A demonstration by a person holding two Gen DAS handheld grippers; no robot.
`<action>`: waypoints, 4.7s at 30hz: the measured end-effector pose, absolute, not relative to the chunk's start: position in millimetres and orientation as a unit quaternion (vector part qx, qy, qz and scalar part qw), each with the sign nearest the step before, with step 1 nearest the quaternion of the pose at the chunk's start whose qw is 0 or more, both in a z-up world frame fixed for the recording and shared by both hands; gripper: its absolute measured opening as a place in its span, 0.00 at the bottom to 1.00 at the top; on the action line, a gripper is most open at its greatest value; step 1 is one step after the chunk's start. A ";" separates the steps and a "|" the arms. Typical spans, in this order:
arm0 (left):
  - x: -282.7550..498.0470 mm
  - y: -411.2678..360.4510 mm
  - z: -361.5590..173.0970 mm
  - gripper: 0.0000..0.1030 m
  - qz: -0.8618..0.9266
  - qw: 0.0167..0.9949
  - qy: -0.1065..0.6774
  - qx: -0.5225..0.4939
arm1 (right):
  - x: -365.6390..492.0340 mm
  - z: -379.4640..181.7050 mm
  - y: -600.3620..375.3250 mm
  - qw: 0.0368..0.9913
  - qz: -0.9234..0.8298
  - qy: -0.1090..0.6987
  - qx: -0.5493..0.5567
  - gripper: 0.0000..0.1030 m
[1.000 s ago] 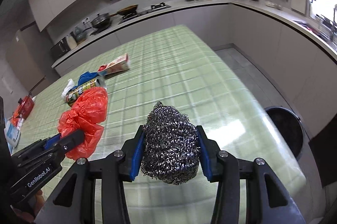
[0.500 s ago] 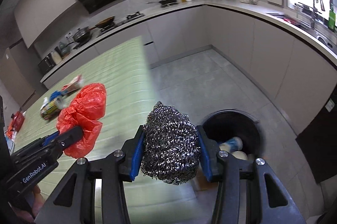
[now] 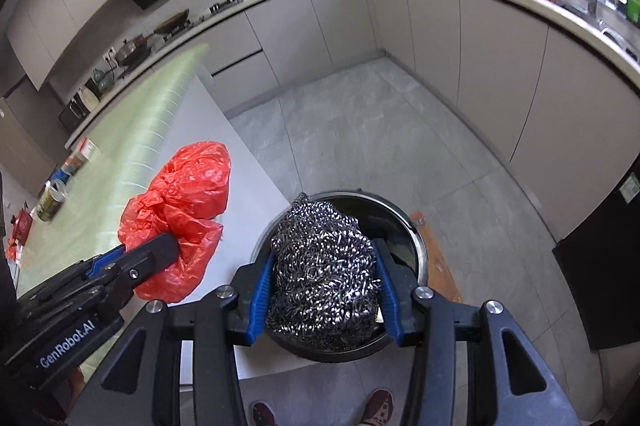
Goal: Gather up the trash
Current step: 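Open both tools to drop the bag and steel wool into the bucket, then move both open tools back toward the spray can on the table, then push the spray can with the right tool fingers to reposition it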
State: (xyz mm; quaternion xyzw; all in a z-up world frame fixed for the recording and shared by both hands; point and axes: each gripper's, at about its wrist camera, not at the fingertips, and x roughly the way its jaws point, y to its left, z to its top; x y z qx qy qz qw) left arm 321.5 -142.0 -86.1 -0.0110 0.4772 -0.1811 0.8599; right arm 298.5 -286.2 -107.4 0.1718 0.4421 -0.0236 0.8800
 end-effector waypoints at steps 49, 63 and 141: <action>320.6 111.7 5.9 0.70 -0.040 0.905 0.423 -0.020 | 335.2 3.7 -80.4 0.913 0.014 0.388 0.129 0.65; 332.7 328.4 -12.9 0.70 0.117 0.895 0.426 -0.054 | 381.4 -10.7 148.2 0.897 0.130 0.413 0.085 0.65; 428.8 426.3 -22.7 0.70 0.114 0.884 0.445 -0.090 | 518.1 -30.6 237.0 0.879 0.195 0.432 0.040 0.65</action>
